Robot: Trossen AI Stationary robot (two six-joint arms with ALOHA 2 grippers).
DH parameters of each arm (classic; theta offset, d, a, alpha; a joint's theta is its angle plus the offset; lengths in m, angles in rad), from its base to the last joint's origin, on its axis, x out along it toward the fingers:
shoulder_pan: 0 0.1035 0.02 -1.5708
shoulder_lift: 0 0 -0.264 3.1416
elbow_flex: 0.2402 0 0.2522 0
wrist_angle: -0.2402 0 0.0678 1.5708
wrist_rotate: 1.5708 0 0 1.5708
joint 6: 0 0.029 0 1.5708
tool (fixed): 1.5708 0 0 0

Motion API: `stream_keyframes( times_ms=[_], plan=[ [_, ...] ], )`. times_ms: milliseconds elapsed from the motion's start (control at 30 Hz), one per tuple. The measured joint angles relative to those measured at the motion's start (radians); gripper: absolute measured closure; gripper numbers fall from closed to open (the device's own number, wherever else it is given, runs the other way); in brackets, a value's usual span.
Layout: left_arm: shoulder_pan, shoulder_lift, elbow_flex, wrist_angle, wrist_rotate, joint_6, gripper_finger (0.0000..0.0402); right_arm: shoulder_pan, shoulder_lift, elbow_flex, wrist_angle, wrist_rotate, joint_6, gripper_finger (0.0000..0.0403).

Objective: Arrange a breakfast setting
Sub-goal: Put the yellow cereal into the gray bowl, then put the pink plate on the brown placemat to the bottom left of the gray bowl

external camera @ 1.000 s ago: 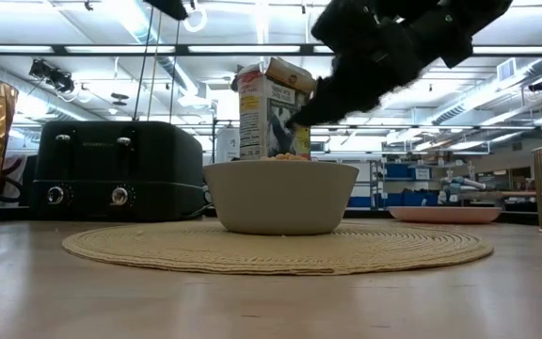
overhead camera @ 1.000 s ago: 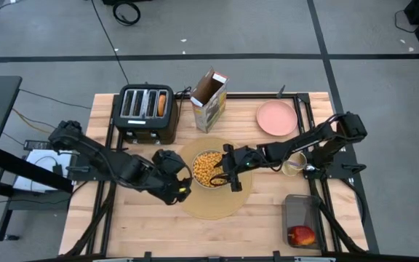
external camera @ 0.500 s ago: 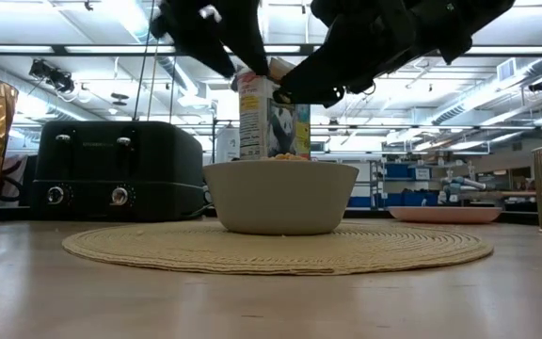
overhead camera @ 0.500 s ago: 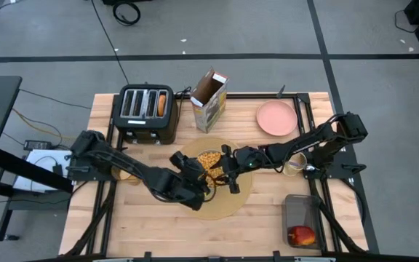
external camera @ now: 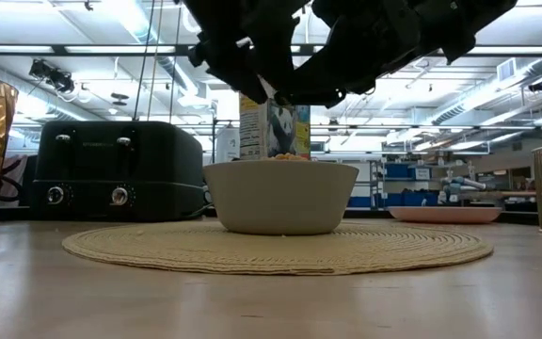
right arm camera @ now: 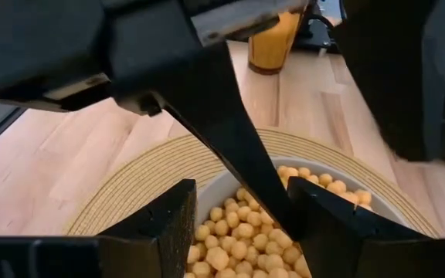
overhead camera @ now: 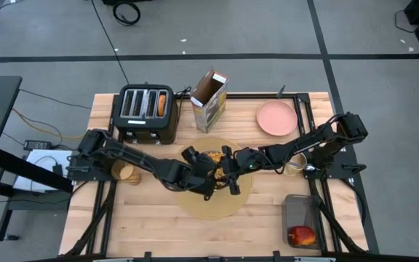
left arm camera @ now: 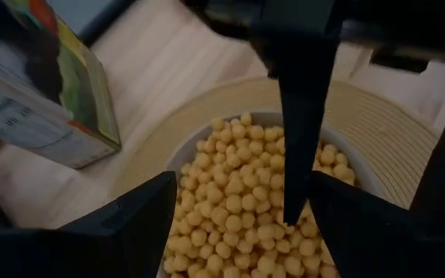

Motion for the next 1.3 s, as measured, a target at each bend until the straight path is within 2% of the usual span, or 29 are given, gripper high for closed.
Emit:
stream_keyframes(
  times_ms=[367,600,700,800,933,1133,1300],
  plan=[
    [0.013,-0.007,-0.001,-0.099,0.084,0.012,0.0106,0.004,-0.004,0.000,0.005,-0.008,0.000,0.0194],
    [-0.005,-0.071,-0.001,-0.118,0.105,0.007,0.0106,0.011,-0.057,0.000,-0.092,-0.046,-0.040,0.0194],
    [-0.011,-0.110,-0.002,-0.131,0.170,0.010,0.0106,0.016,-0.106,0.000,-0.180,-0.035,-0.055,0.0194],
    [-0.020,-0.156,0.000,-0.168,0.299,0.013,0.0106,0.021,-0.168,0.000,-0.283,-0.030,-0.056,0.0194],
    [-0.062,-0.176,0.000,-0.254,0.446,-0.082,0.0106,0.032,-0.252,0.000,-0.428,-0.021,-0.024,0.0194],
    [-0.150,-0.135,-0.001,-0.283,0.493,-0.211,0.0110,0.093,-0.363,0.000,-0.533,0.044,0.100,0.0194],
    [-0.177,-0.113,-0.029,-0.244,0.538,-0.267,0.0131,0.161,-0.447,0.000,-0.610,0.079,0.244,0.0194]
  ],
)
